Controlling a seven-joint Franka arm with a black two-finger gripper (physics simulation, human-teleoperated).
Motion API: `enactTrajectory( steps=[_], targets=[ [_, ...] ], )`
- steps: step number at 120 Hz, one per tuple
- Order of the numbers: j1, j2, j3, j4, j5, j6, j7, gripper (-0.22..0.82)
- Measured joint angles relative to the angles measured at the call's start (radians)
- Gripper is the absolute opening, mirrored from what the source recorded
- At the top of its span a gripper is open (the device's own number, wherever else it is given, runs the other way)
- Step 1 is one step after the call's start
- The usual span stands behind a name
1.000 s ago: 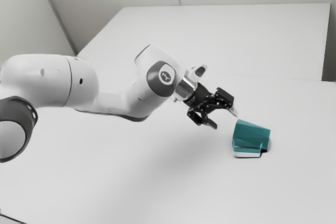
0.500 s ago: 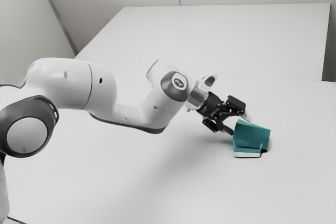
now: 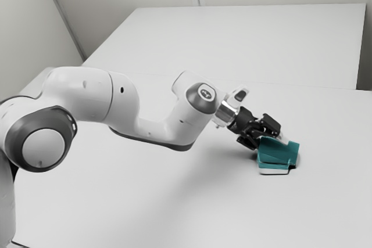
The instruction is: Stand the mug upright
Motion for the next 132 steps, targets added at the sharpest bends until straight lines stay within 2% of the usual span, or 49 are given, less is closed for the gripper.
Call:
enactTrajectory(
  steps=[50,62,89,104,116,132],
  targets=[
    [0.01,0.001,-0.021,0.026,0.004,-0.006,0.068,-0.02],
    [0.01,0.0,-0.022,0.031,0.006,-0.005,0.083,-0.09],
    [0.009,-0.02,-0.021,0.031,0.015,0.003,0.107,-0.15],
    [0.007,-0.076,-0.018,0.027,0.04,0.002,0.109,-0.16],
    [0.02,-0.133,-0.012,0.015,0.157,-0.007,0.087,-0.17],
    [0.072,-0.231,-0.009,-0.022,0.426,-0.042,0.013,-0.17]
  ],
)
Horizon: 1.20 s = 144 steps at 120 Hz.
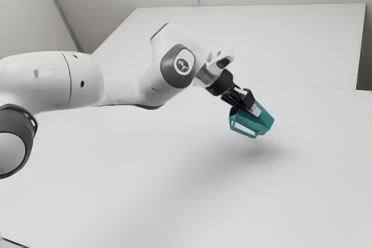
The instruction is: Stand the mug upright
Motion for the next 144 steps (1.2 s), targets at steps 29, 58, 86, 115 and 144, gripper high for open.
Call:
enactTrajectory(
  steps=[29,58,86,115,144],
  targets=[
    [0.095,-0.124,0.003,-0.043,0.471,-0.149,-0.171,-0.17],
    [0.147,-0.204,0.003,-0.157,0.656,-0.228,-0.303,-0.17],
    [0.189,-0.232,0.003,-0.256,0.702,-0.22,-0.394,-0.17],
    [0.235,-0.246,0.002,-0.328,0.717,-0.177,-0.467,-0.17],
    [0.25,-0.268,0.001,-0.39,0.72,-0.14,-0.516,-0.17]
  ],
)
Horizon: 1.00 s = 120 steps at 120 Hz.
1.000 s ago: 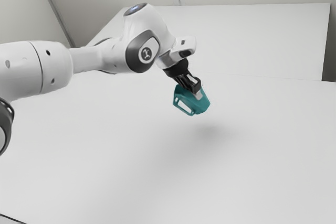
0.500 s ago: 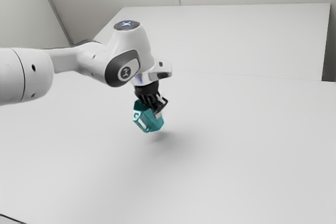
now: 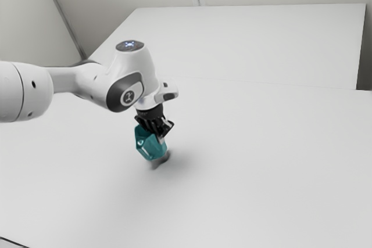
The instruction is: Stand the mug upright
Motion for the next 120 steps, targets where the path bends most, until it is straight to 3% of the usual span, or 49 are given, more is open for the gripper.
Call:
enactTrajectory(
  steps=[32,55,70,100,120],
  targets=[
    [0.017,0.037,0.001,-0.01,0.009,0.033,-0.037,-0.17],
    [0.015,0.027,-0.001,-0.013,0.019,0.04,-0.049,0.22],
    [0.014,-0.014,-0.011,-0.004,0.021,0.017,-0.057,0.39],
    [-0.018,-0.081,-0.011,0.103,-0.034,-0.112,-0.064,0.54],
    [-0.022,-0.073,-0.009,0.296,-0.093,-0.244,-0.071,0.57]
  ],
)
